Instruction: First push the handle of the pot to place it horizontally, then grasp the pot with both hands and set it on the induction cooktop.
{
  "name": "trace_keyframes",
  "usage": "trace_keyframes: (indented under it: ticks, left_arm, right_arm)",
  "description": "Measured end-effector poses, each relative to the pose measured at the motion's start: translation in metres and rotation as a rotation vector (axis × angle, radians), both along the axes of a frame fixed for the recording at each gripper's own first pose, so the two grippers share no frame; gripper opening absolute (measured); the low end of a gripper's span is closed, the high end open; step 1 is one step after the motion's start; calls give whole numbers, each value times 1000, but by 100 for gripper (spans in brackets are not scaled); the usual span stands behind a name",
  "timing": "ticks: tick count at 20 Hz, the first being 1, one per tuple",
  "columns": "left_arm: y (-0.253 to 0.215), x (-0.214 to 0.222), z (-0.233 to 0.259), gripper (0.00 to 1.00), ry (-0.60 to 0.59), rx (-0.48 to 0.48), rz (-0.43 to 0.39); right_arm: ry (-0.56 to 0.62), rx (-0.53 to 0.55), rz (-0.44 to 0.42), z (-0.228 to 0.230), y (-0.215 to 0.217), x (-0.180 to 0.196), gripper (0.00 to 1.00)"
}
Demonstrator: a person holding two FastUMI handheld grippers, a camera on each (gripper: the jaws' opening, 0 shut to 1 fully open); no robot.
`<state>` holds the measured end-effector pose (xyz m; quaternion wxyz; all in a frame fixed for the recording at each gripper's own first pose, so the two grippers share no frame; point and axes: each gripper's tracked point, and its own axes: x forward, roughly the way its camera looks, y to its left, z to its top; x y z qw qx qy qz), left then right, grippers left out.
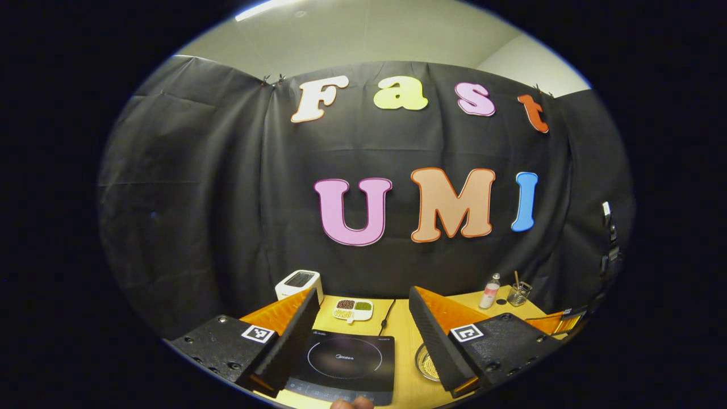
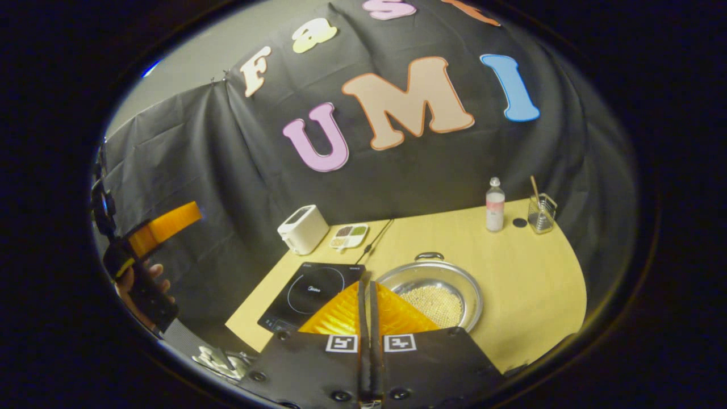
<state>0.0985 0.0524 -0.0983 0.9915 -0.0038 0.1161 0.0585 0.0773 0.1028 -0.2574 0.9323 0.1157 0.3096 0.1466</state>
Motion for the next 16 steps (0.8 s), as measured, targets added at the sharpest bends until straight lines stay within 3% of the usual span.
trace_keyframes:
  ticks: [7, 16]
  left_arm:
    - [20, 53, -30, 95, 10, -36, -90]
    - [24, 103, -79, 97, 34, -109, -268]
  right_arm:
    - [147, -9, -60, -54, 25, 0, 2]
    - [324, -128, -150, -132, 46, -20, 0]
